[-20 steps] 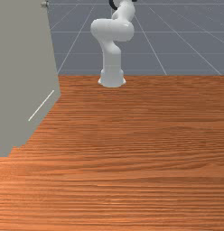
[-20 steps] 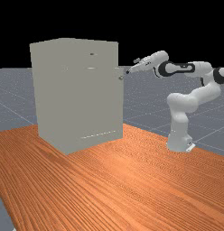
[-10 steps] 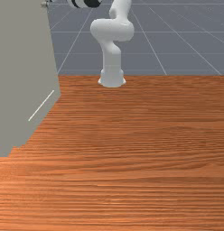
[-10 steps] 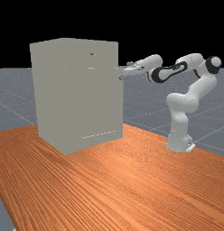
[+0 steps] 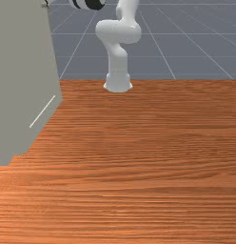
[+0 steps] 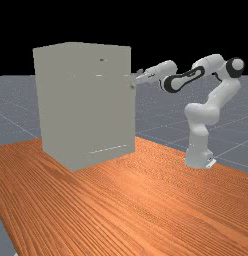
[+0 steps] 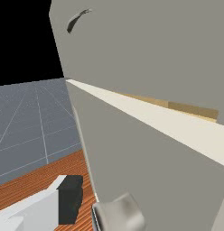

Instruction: Open the cabinet door

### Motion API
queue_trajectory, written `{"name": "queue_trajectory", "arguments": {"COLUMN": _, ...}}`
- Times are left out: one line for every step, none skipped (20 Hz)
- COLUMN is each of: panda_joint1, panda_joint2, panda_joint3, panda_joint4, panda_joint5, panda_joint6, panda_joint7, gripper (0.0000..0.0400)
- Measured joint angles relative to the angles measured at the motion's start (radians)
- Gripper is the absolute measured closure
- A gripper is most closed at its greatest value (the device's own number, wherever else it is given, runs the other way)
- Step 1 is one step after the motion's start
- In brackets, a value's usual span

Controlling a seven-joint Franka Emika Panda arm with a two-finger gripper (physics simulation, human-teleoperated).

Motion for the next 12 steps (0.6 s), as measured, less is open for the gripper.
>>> {"name": "queue_trajectory", "arguments": {"panda_joint1": -0.006, "panda_joint2": -0.002, "panda_joint3": 0.012, "panda_joint4": -0.001, "panda_joint5": 0.009, "panda_joint6": -0.008, "panda_joint7": 0.016, "gripper": 0.0006}}
{"name": "queue_trajectory", "arguments": {"panda_joint1": -0.01, "panda_joint2": -0.003, "panda_joint3": 0.02, "panda_joint4": -0.001, "panda_joint5": 0.017, "panda_joint6": -0.014, "panda_joint7": 0.028, "gripper": 0.0003}}
{"name": "queue_trajectory", "arguments": {"panda_joint1": -0.019, "panda_joint2": -0.001, "panda_joint3": 0.033, "panda_joint4": -0.001, "panda_joint5": 0.028, "panda_joint6": -0.017, "panda_joint7": 0.046, "gripper": 0.0002}}
{"name": "queue_trajectory", "arguments": {"panda_joint1": -0.038, "panda_joint2": 0.004, "panda_joint3": 0.055, "panda_joint4": -0.001, "panda_joint5": 0.039, "panda_joint6": -0.02, "panda_joint7": 0.068, "gripper": 0.0001}}
{"name": "queue_trajectory", "arguments": {"panda_joint1": -0.066, "panda_joint2": 0.006, "panda_joint3": 0.088, "panda_joint4": -0.003, "panda_joint5": 0.048, "panda_joint6": -0.025, "panda_joint7": 0.091, "gripper": 0.0001}}
{"name": "queue_trajectory", "arguments": {"panda_joint1": -0.1, "panda_joint2": 0.012, "panda_joint3": 0.126, "panda_joint4": -0.003, "panda_joint5": 0.058, "panda_joint6": -0.031, "panda_joint7": 0.117, "gripper": 0.0}}
{"name": "queue_trajectory", "arguments": {"panda_joint1": -0.137, "panda_joint2": 0.018, "panda_joint3": 0.169, "panda_joint4": -0.003, "panda_joint5": 0.072, "panda_joint6": -0.036, "panda_joint7": 0.147, "gripper": 0.0}}
{"name": "queue_trajectory", "arguments": {"panda_joint1": -0.178, "panda_joint2": 0.025, "panda_joint3": 0.219, "panda_joint4": -0.002, "panda_joint5": 0.089, "panda_joint6": -0.041, "panda_joint7": 0.181, "gripper": 0.0}}
{"name": "queue_trajectory", "arguments": {"panda_joint1": -0.217, "panda_joint2": 0.031, "panda_joint3": 0.269, "panda_joint4": -0.001, "panda_joint5": 0.108, "panda_joint6": -0.046, "panda_joint7": 0.214, "gripper": 0.0}}
{"name": "queue_trajectory", "arguments": {"panda_joint1": -0.238, "panda_joint2": 0.037, "panda_joint3": 0.32, "panda_joint4": -0.002, "panda_joint5": 0.129, "panda_joint6": -0.051, "panda_joint7": 0.245, "gripper": 0.0}}
{"name": "queue_trajectory", "arguments": {"panda_joint1": -0.264, "panda_joint2": 0.033, "panda_joint3": 0.373, "panda_joint4": -0.004, "panda_joint5": 0.149, "panda_joint6": -0.061, "panda_joint7": 0.274, "gripper": 0.0}}
{"name": "queue_trajectory", "arguments": {"panda_joint1": -0.294, "panda_joint2": 0.024, "panda_joint3": 0.419, "panda_joint4": -0.007, "panda_joint5": 0.167, "panda_joint6": -0.073, "panda_joint7": 0.294, "gripper": 0.0}}
